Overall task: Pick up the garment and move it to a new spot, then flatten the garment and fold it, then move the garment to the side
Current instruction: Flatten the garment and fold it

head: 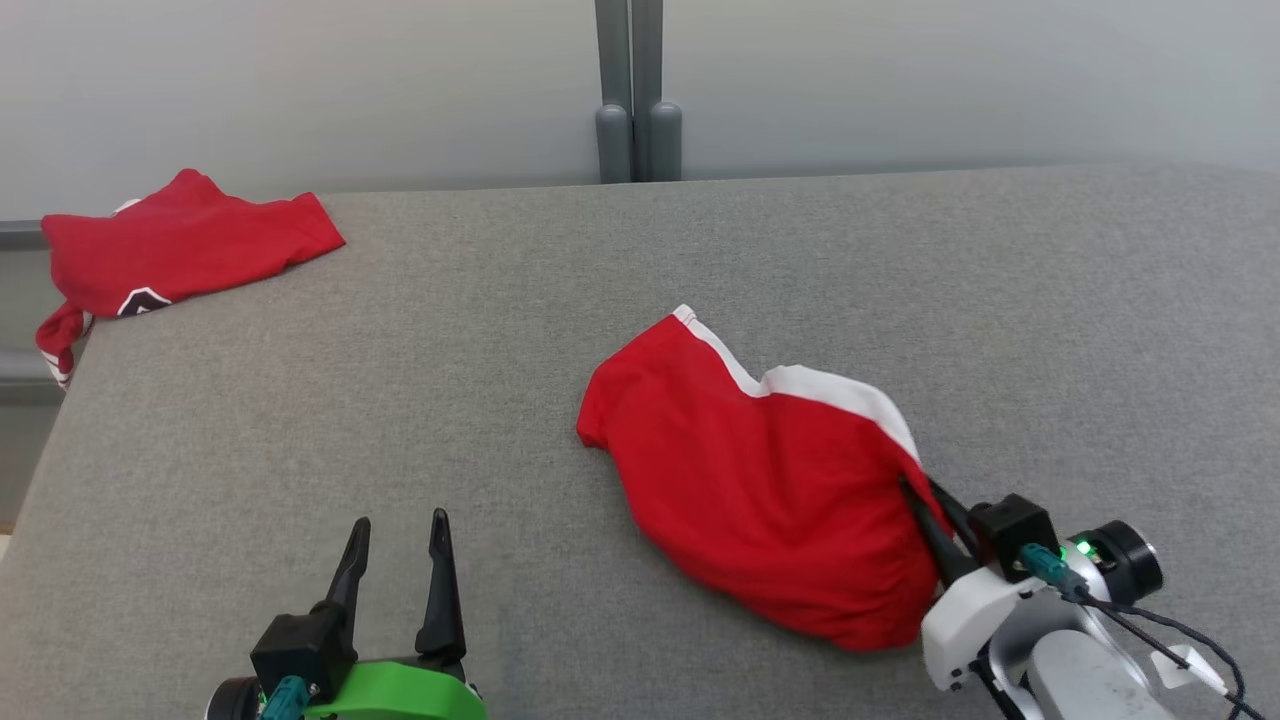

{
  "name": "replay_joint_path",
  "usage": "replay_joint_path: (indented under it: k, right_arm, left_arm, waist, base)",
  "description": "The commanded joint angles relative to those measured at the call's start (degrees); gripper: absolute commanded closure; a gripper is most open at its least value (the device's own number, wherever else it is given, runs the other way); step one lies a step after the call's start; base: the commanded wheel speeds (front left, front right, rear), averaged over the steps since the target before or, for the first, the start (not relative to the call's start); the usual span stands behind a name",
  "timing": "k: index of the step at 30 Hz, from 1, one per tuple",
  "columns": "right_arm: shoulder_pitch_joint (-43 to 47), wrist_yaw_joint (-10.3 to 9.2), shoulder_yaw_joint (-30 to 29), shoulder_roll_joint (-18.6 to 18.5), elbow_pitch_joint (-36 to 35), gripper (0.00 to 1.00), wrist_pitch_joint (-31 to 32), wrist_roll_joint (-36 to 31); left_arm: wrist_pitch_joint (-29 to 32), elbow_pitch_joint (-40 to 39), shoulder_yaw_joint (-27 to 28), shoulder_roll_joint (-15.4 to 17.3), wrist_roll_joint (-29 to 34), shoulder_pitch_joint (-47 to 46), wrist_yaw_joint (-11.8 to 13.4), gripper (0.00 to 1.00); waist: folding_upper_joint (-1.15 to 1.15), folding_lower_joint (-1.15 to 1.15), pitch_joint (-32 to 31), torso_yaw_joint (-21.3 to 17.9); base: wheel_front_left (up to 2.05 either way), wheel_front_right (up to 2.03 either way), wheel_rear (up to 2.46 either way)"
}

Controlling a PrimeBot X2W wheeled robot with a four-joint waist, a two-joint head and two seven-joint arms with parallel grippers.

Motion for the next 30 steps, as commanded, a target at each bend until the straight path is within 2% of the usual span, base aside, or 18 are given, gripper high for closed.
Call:
replay_joint_path:
  k: [1, 6, 15, 17, 18, 19, 20, 22, 27, 30]
  right_arm:
    - [1.2, -0.03, -2.1, -0.8, -0.8, 1.00, -0.4, -1.2]
    - [2.8, -0.03, -8.1, -1.6, -0.9, 1.00, -0.2, -4.4]
    - [4.6, -0.03, -13.9, -0.2, 7.1, 1.00, 0.2, -5.4]
    - [4.5, -0.03, -15.0, 0.0, 8.2, 0.85, 0.1, -5.8]
    - [4.5, -0.03, -15.6, 0.1, 8.6, 0.83, 0.0, -5.9]
    - [4.3, -0.03, -16.2, 0.2, 8.9, 0.60, -0.1, -6.1]
    - [4.1, -0.03, -16.6, 0.2, 9.2, 0.28, -0.2, -6.2]
    - [3.7, -0.03, -17.5, 0.1, 9.5, 0.00, -0.4, -6.3]
    - [3.3, -0.03, -19.9, -0.2, 6.9, 0.00, -0.8, -5.9]
    - [2.5, -0.03, -20.2, 0.4, 1.1, 0.00, -1.0, -3.9]
  left_arm:
    - [-0.1, -0.1, 0.0, 0.1, -0.1, -0.1, 0.2, 0.00]
    - [-0.1, 0.0, -0.7, 0.1, -0.1, -0.8, 0.1, 0.00]
    - [-0.1, 0.4, -0.4, 0.1, 0.3, -1.6, -0.1, 0.00]
    - [-0.1, 0.4, -0.3, 0.1, 0.3, -1.6, -0.1, 0.00]
    - [-0.1, 0.4, -0.3, 0.1, 0.3, -1.6, 0.0, 0.00]
    - [-0.1, 0.4, -0.2, 0.1, 0.2, -1.6, 0.0, 0.00]
    - [-0.1, 0.4, -0.2, 0.1, 0.2, -1.6, 0.1, 0.00]
    - [-0.1, 0.3, -0.2, 0.1, 0.1, -1.5, 0.1, 0.00]
    - [-0.1, 0.0, -0.3, 0.1, -0.2, -1.5, 0.3, 0.00]
    - [-0.1, -0.1, -0.5, 0.1, -0.4, -1.6, 0.3, 0.00]
  waist:
    - [0.00, 0.00, 0.1, -0.9]
    - [0.00, 0.00, 0.6, -1.5]
    - [0.00, 0.00, 1.4, -1.1]
    - [0.00, 0.00, 1.4, -1.1]
    - [0.00, 0.00, 1.4, -1.1]
    - [0.00, 0.00, 1.3, -1.1]
    - [0.00, 0.00, 1.3, -1.2]
    - [0.00, 0.00, 1.3, -1.2]
    - [0.00, 0.00, 1.3, -1.3]
    - [0.00, 0.00, 1.4, -1.0]
  base:
    - [0.00, 0.00, 0.00]
    - [0.00, 0.00, 0.00]
    - [0.00, 0.00, 0.00]
    - [0.00, 0.00, 0.00]
    - [0.00, 0.00, 0.00]
    - [0.00, 0.00, 0.00]
    - [0.00, 0.00, 0.00]
    - [0.00, 0.00, 0.00]
    - [0.00, 0.00, 0.00]
    - [0.00, 0.00, 0.00]
